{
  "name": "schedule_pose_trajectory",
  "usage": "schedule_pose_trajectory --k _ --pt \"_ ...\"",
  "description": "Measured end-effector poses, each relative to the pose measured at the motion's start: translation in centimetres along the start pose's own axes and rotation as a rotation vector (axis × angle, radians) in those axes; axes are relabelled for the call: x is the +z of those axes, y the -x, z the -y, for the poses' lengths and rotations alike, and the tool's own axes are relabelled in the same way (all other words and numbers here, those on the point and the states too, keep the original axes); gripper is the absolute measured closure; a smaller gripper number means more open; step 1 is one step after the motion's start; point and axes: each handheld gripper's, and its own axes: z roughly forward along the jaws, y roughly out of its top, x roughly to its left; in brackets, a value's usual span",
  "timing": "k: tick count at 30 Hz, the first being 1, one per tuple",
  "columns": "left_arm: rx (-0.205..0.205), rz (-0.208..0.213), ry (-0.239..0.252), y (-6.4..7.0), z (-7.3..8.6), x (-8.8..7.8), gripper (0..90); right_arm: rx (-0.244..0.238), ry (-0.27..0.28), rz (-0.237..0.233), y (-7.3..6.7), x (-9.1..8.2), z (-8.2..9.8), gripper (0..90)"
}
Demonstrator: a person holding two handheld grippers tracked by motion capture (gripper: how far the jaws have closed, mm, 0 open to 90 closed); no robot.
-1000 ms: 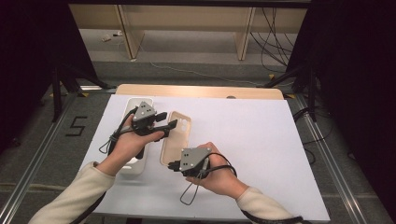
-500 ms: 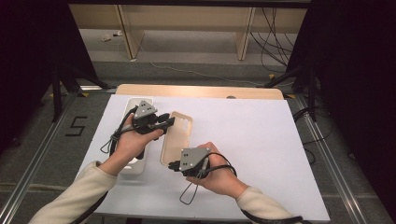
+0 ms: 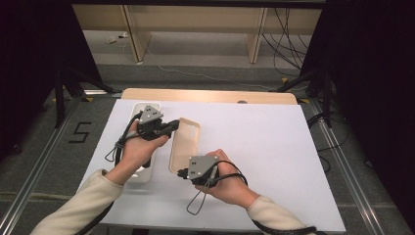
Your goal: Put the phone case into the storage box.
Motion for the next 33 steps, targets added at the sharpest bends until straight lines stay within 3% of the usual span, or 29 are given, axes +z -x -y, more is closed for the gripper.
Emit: schedule_pose_trajectory --k 3,7,9,14,17,25,33 --pt "-0.01 0.004 0.013 -0.1 -0.1 -0.1 80.7 0.013 -0.004 0.015 0.1 -0.1 0.1 89.0" --pt "-0.001 -0.029 0.024 -0.2 -0.2 -0.2 63.3 0.017 -0.008 0.019 0.3 -0.2 0.3 89.1" --pt "0.003 -0.027 0.026 -0.2 -0.3 -0.1 53.8 0.011 -0.003 0.018 0.3 -0.2 0.2 89.1" --pt "0.01 -0.004 0.024 0.1 -0.5 0.2 50.5 0.004 -0.009 0.022 0.2 -0.2 0.1 89.1" --pt "-0.006 0.019 0.022 0.2 -0.8 0.3 50.1 0.002 -0.017 0.024 0.0 -0.1 0.1 89.1" --pt "0.01 0.019 0.036 0.4 -1.3 0.0 45.3 -0.003 -0.013 0.029 0.1 -0.3 0.1 89.1" --pt "0.042 0.007 0.015 0.8 -1.1 0.4 32.9 -0.015 -0.016 0.04 0.1 -0.3 -0.1 89.1"
